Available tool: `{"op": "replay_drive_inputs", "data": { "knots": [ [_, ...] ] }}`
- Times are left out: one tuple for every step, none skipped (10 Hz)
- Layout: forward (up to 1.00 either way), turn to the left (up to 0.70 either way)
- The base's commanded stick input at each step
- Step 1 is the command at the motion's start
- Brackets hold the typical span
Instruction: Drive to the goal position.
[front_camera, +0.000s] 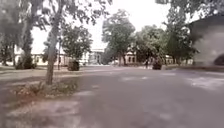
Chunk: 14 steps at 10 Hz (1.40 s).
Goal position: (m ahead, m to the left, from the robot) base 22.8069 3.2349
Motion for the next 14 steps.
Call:
{"op": "replay_drive_inputs", "data": {
  "knots": [
    [0.70, 0.00],
    [0.70, 0.00],
    [0.70, 0.00],
    [0.70, 0.00],
    [0.70, 0.00],
    [0.70, 0.00],
    [0.70, 0.00],
    [0.70, 0.00],
    [0.70, 0.00],
    [0.70, 0.00],
    [0.70, 0.00],
    [0.70, 0.00],
    [0.70, 0.00],
    [0.70, 0.00]
  ]
}}
